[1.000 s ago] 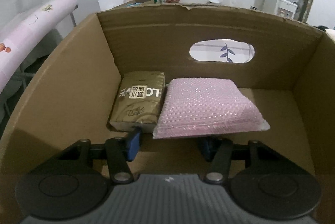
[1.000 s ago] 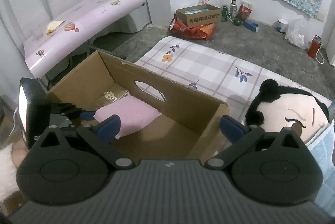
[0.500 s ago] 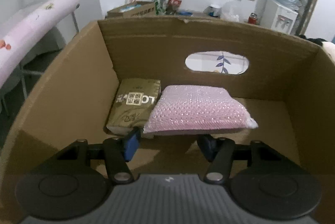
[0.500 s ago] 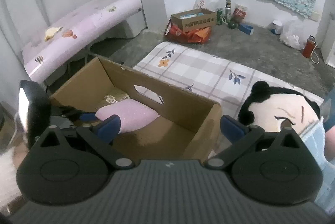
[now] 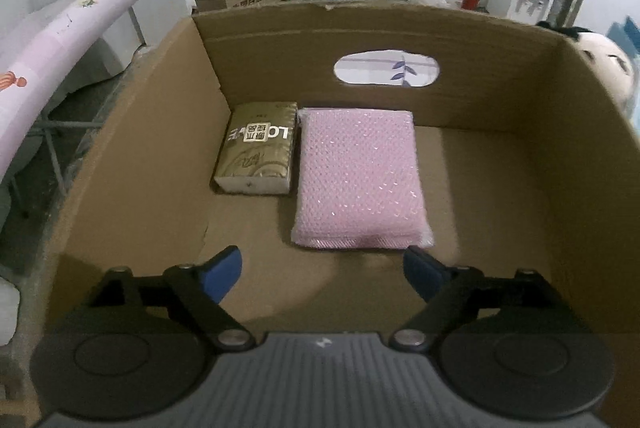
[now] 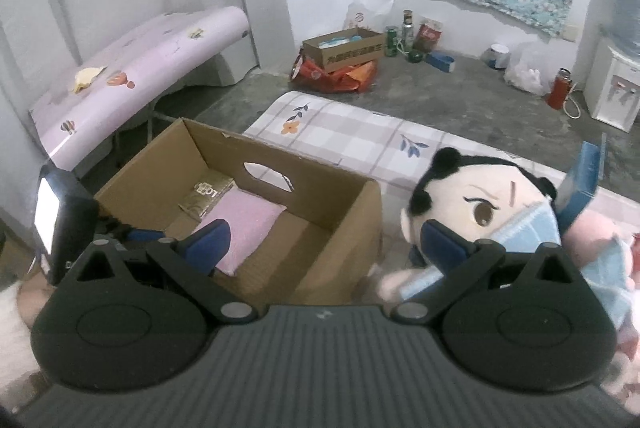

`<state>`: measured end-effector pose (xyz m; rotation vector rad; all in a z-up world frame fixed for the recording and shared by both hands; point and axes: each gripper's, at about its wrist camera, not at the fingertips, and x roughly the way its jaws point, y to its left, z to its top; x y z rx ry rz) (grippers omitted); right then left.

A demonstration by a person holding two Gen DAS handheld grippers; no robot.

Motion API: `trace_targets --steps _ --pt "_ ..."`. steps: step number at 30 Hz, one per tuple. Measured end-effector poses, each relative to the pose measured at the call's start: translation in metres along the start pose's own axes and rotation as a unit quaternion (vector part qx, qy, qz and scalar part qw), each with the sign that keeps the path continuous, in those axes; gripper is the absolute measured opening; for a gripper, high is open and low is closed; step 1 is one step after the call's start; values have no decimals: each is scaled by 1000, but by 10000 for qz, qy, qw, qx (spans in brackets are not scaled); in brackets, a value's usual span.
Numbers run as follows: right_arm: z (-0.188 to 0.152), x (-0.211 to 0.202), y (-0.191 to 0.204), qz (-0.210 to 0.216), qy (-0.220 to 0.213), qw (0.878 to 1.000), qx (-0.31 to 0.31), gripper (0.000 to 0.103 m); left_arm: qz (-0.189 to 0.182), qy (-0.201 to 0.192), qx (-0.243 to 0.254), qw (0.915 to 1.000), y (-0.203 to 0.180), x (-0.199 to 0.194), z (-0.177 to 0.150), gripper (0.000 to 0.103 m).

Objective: Organize soft objects
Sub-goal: 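Withdraw both open grippers from the box back toward the bed, then grasp the light blue towel on the plush doll with the left gripper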

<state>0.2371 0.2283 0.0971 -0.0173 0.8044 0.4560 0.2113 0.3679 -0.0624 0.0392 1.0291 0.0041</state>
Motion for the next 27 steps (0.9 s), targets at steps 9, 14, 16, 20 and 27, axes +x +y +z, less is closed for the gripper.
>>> trace_targets --steps 9,14,16,20,27 --pt "-20 -85 -9 -170 -380 9991 51 102 -76 -483 16 9988 3 -89 -29 91" --pt "-43 -146 -22 -165 -688 9974 123 102 -14 -1104 5 9939 2 -154 -54 92" --pt "-54 -171 -30 -140 -807 9965 179 102 -7 -1354 73 9908 -3 -178 -65 92" --pt "-79 -217 -48 -120 -1021 9941 352 102 -95 -1827 186 9830 -18 -225 -81 93" --pt "-124 -276 -78 -373 -1283 9900 453 102 -301 -2629 737 9615 -70 -282 -103 98"
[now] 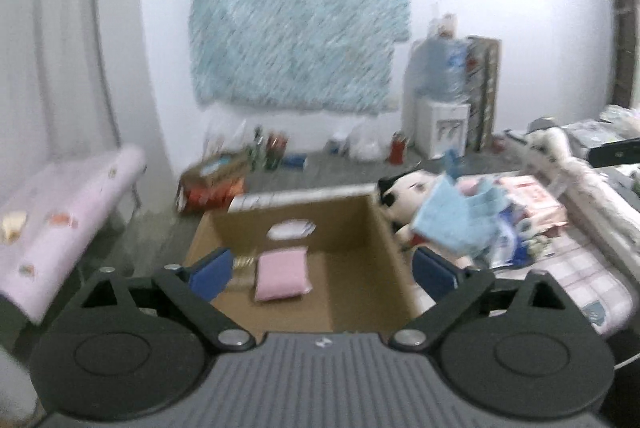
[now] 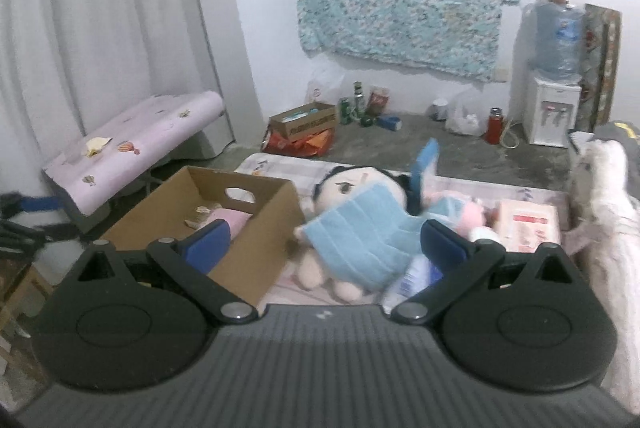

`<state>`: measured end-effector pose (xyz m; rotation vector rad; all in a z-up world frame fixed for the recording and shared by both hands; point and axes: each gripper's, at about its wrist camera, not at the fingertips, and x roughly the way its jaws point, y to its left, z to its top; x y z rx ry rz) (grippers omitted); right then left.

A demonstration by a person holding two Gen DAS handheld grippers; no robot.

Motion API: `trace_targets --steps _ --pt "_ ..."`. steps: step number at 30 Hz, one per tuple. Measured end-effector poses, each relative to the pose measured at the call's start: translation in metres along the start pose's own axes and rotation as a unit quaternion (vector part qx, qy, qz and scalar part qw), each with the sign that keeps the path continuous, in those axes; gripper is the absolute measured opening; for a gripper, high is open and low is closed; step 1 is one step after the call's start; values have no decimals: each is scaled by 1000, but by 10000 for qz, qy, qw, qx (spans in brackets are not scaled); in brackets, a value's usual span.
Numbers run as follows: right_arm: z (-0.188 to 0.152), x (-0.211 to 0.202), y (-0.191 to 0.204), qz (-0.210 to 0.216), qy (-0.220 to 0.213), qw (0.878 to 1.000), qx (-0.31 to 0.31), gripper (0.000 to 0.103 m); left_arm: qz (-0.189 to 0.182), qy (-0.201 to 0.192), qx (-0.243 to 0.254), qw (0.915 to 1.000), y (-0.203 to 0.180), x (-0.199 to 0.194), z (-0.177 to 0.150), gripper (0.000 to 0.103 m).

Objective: Organize soft objects
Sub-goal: 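Grasp the light blue towel on the plush doll with the left gripper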

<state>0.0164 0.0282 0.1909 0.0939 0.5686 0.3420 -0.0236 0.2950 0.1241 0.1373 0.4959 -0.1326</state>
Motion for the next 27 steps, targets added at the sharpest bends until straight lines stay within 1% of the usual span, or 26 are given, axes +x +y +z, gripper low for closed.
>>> trace_targets --steps 2,5,7,9,11,12,14,17,20,24,25,27 --pt "-9 -12 -12 -35 -56 9999 93 102 -172 -118 78 9998 -18 -5 3 98" --pt "-17 -26 -35 -81 -123 9994 318 102 -569 -168 29 9982 -40 -5 9 98" --pt "-23 -31 -50 -258 -153 9991 307 102 -827 -158 36 9964 -56 0 14 98" --pt "-27 -35 -64 -524 -186 9981 277 102 -976 -150 115 9950 -73 7 13 98" --pt "-33 -39 -84 -760 -136 9963 371 102 -1105 -125 232 9935 -90 19 13 98" --pt "-37 -41 -95 -817 -113 9955 466 102 -1166 -112 270 9927 -99 26 13 98" --pt "-46 -41 -117 -787 -52 9942 724 102 -1270 -42 333 9913 -118 45 13 98" --pt "-59 -36 -141 -803 37 9921 961 102 -1369 114 276 9901 -137 70 12 97" --pt "-71 -20 -155 -764 165 9908 1102 102 -1377 210 236 9900 -152 94 10 97" --pt "-80 7 -167 -607 168 9902 1244 102 -1170 342 262 9922 -167 130 2 97" --pt "-79 18 -169 -543 175 9903 1265 102 -1134 393 238 9925 -170 139 0 95" --pt "-80 34 -174 -449 223 9905 1278 102 -1128 522 182 9921 -174 156 -3 94"
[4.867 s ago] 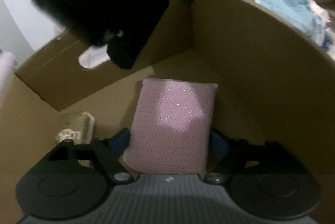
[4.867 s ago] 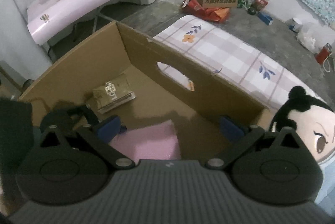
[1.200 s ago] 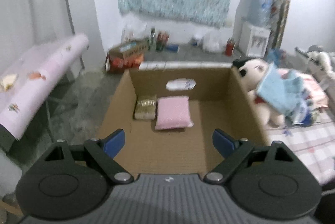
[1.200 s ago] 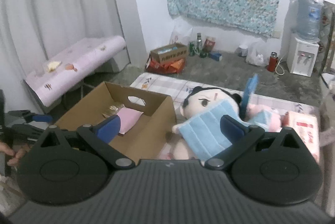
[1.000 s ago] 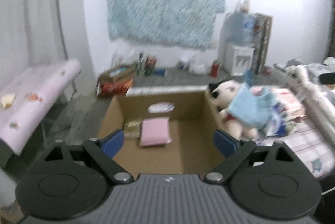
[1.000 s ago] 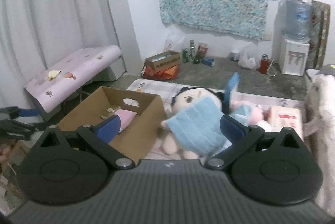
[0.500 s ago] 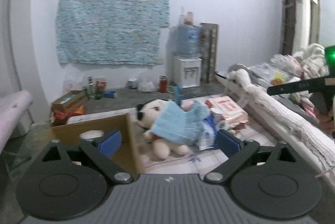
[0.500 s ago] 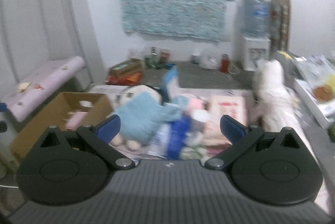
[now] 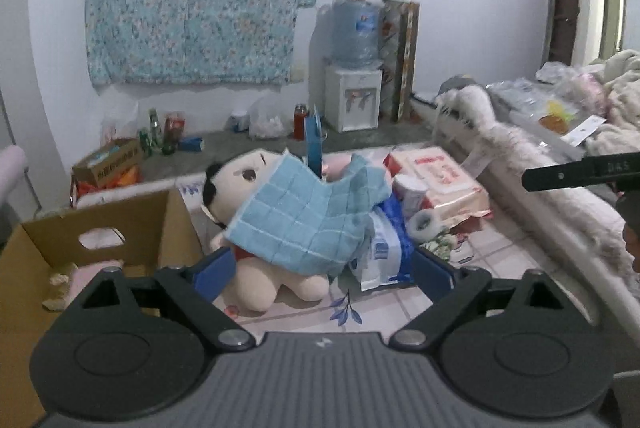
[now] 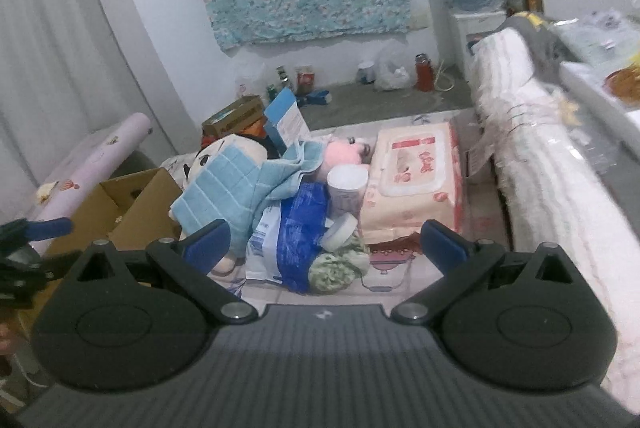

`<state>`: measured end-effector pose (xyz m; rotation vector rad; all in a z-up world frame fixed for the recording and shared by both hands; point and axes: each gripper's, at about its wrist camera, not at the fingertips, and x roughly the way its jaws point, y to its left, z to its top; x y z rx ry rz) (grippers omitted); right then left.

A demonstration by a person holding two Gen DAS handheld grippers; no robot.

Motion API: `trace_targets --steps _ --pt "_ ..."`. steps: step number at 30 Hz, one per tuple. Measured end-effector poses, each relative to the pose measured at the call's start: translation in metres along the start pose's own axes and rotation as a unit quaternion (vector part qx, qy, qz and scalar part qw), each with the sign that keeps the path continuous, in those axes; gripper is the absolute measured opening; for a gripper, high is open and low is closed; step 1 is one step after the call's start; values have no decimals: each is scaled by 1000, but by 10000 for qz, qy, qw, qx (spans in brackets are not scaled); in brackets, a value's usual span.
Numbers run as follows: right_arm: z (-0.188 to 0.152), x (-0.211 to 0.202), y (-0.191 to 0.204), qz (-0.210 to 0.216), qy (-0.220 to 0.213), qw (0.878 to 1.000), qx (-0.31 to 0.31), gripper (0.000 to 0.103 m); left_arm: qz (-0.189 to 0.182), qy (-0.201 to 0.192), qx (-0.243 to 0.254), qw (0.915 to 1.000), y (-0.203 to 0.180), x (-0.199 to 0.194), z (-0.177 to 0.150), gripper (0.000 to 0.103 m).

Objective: Organize soft objects
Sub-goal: 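Grasp the light blue towel on the plush doll with the left gripper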

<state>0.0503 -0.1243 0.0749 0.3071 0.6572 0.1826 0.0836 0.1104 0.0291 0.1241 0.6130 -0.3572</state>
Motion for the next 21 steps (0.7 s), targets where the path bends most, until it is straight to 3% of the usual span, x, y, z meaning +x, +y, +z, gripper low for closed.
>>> trace_targets --steps 5,10,13,17,18,21 --pt "-4 42 -16 189 158 9997 -3 102 44 37 -153 9999 -10 50 1 93" --pt "-8 76 -32 449 144 9983 345 102 485 -81 124 9987 -26 105 -3 94" --pt "-13 92 -37 556 294 9973 378 102 566 160 34 9983 -22 136 -6 93" --pt "-23 99 -43 615 388 9966 384 102 665 228 -266 9972 -9 153 -10 81" --pt "-26 101 -44 651 394 9961 441 102 720 204 -203 9970 -9 153 -10 79" --pt "-33 107 -50 696 438 9950 569 102 930 256 159 9952 -16 153 -11 60"
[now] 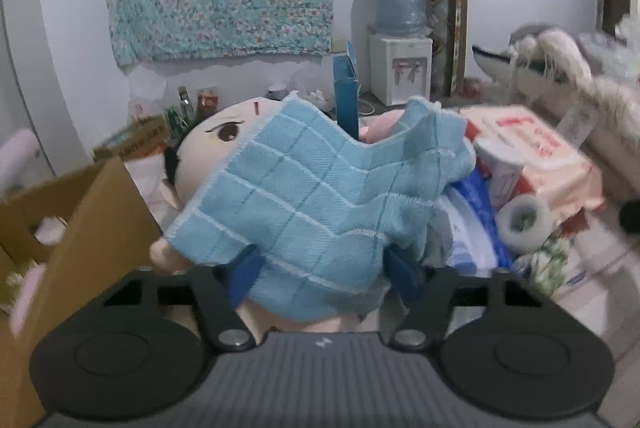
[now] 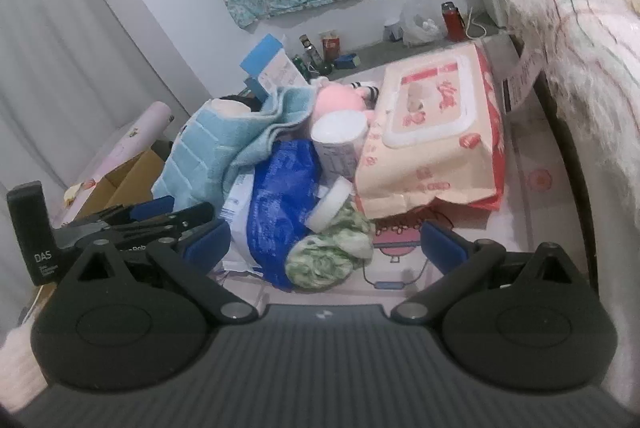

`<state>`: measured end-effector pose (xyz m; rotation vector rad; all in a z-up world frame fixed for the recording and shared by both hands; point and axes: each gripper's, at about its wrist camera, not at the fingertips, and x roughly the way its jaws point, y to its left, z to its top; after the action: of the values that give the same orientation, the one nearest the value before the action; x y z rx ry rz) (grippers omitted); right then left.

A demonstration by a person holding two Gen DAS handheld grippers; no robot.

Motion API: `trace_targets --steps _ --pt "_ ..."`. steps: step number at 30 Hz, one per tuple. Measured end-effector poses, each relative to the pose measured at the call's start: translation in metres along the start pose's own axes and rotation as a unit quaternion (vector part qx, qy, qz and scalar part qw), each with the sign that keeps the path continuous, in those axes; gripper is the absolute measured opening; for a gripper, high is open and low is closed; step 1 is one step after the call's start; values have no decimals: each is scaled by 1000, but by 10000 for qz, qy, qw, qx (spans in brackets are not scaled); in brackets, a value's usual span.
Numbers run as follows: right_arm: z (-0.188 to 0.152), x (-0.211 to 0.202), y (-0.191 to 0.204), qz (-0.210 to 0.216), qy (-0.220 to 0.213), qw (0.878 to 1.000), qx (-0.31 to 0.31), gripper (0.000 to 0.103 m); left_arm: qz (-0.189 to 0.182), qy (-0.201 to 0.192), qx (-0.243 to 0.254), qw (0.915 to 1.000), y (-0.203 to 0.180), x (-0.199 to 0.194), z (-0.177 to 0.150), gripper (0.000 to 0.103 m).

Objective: Organize soft objects
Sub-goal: 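Grasp the light blue towel on the plush doll with the left gripper, then lift blue towel with left gripper while right gripper grasps blue-and-white bag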

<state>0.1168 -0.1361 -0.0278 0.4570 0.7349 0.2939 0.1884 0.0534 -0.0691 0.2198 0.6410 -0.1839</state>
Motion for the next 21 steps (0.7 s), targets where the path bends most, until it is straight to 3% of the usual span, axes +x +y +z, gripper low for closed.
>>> trace_targets --steps 4,7,8,18,21 --pt "-2 6 -2 -12 32 10000 64 102 238 1 420 9988 -4 0 -2 35" --pt "-2 3 3 14 -13 10000 -57 102 205 -15 360 9991 1 -6 0 14" --pt "-2 2 6 29 -35 9999 -123 102 190 -25 314 9993 2 -9 1 12" --pt "-5 -9 10 163 -201 9993 -262 102 217 18 87 9997 9 -48 8 11" --pt "-5 -12 7 216 -232 9993 -184 102 412 31 30 9991 16 -56 9 21"
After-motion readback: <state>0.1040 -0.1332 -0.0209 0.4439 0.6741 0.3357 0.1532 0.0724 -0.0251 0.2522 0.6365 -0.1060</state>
